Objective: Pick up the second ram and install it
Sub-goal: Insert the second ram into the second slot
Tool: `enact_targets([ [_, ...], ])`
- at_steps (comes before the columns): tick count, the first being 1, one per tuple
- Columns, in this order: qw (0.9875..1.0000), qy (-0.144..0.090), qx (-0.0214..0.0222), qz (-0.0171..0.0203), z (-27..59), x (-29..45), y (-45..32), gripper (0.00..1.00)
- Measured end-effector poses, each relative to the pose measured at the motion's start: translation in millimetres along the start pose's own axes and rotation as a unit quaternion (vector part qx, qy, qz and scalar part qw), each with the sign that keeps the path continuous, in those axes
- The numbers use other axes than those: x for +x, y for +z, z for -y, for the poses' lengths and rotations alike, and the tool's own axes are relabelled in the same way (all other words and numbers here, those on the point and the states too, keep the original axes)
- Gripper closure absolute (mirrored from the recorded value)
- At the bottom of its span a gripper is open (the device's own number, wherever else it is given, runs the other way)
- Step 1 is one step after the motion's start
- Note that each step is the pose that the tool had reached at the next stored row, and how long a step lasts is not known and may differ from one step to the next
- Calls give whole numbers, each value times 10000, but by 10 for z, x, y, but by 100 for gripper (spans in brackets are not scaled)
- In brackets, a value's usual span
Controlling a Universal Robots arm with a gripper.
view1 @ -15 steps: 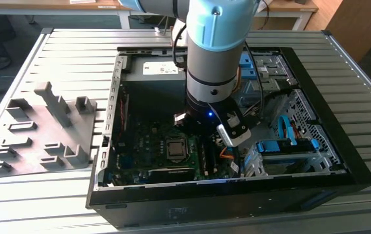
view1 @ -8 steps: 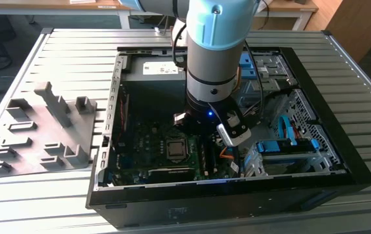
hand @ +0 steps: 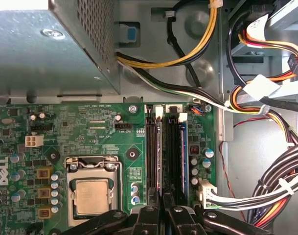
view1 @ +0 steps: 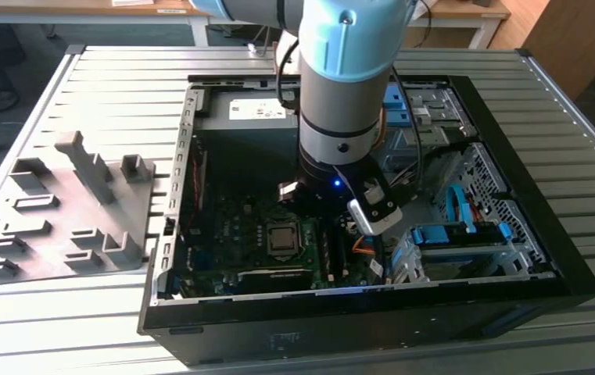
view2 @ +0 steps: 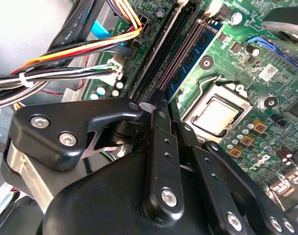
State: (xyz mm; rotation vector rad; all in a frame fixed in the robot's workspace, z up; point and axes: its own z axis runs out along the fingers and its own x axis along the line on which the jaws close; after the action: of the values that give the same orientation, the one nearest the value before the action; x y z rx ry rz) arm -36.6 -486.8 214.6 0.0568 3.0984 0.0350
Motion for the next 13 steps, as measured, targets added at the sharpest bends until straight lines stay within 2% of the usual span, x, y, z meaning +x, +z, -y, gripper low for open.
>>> enact_targets([
  [13, 10000, 0, -1, 0, -48, 3, 20, 86],
])
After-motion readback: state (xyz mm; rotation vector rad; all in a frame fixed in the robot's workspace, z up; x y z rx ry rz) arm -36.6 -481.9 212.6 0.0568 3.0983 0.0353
